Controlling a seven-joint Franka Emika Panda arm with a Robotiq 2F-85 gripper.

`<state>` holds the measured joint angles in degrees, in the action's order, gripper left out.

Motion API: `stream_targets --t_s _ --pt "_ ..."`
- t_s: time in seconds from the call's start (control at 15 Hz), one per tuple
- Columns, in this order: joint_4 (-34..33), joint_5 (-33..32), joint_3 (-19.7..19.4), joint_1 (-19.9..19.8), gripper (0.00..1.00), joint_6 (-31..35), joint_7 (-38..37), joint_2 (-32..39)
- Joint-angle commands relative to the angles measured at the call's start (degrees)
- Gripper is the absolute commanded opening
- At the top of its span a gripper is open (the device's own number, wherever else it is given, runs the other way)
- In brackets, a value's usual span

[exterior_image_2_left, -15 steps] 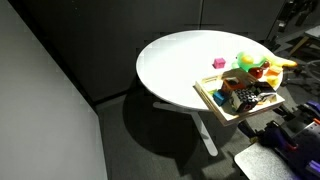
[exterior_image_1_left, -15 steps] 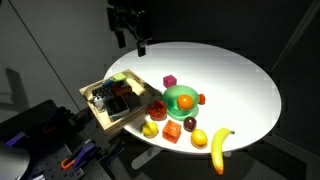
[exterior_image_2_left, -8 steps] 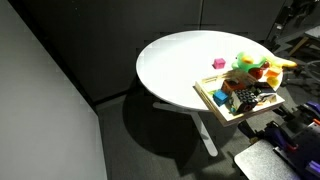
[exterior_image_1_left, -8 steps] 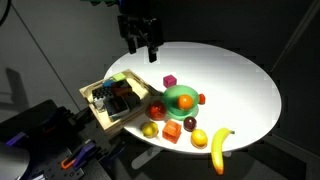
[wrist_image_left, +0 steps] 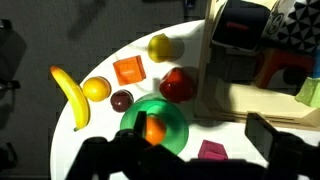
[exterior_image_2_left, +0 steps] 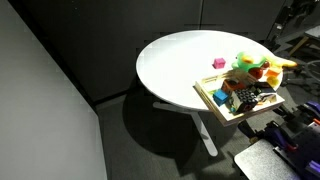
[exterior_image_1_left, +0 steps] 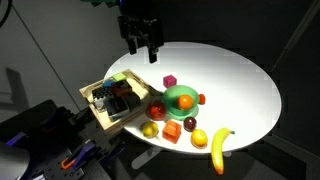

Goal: Pick up the red toy apple and put it in the green bowl

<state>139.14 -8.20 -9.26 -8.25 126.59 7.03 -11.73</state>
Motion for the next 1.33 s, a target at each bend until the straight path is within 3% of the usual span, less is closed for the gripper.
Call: stream_targets --t_s 0.0,0.53,1.27 --pt "-0.1 -0.1 -0.4 -0.5 1.00 0.8 0.5 3.6" --pt "0.4 -0.7 -1.4 -1.8 1.00 2.9 0.6 12.9" --pt "0.6 1.7 -1.5 -3.8 1.00 15.5 5.1 23.6"
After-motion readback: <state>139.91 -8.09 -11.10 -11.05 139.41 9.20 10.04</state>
